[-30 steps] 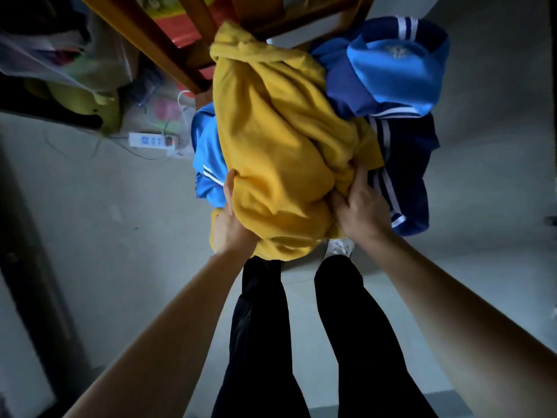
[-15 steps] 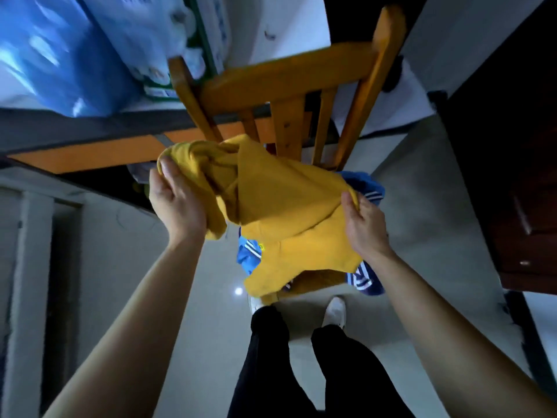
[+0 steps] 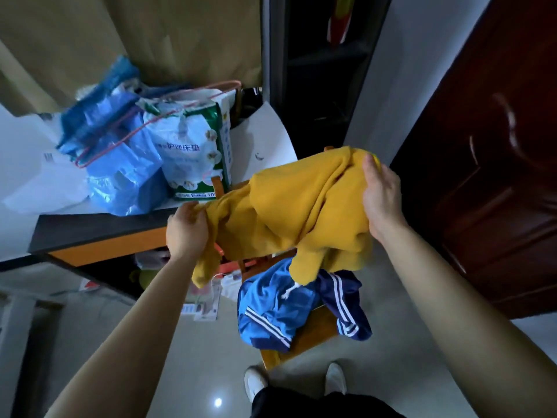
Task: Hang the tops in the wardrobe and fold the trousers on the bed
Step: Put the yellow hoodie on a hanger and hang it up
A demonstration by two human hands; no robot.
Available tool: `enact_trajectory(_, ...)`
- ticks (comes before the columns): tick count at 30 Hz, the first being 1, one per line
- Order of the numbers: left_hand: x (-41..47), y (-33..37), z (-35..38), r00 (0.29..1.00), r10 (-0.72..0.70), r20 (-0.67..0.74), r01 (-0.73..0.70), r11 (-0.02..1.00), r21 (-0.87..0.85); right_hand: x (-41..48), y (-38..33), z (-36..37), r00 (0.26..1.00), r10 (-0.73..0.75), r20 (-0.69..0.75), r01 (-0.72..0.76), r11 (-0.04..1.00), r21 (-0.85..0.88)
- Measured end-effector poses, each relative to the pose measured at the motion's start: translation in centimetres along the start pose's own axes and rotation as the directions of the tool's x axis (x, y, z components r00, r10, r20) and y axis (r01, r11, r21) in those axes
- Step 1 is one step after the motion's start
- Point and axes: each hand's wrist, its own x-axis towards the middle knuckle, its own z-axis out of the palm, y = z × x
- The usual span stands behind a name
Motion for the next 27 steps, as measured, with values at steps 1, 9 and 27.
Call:
enact_trajectory(1, -0.1, 0.3, -0.2, 1.000, -0.004, 0.020, 0.002, 0.996, 0.091, 0.0, -0.9, -0.3, 1.000, 0.000, 0.007, 0.000, 1.000, 0.005)
enact_trajectory(9, -6.3, 5.6, 0.6, 0.631, 0.267, 0.729, -0.481, 0.872, 0.096, -0.8, -4.7, 0.1, 0.949, -0.064, 0.310, -0.017, 0.968, 0.252)
enact_trajectory(27, -12.0, 18.0, -2.7, 0.987, 0.132, -0.094, -0.161, 0.874, -0.458, -0.6, 5.1, -4.3, 0.682, 0.159, 0.714, -0.032, 0.982, -0.188)
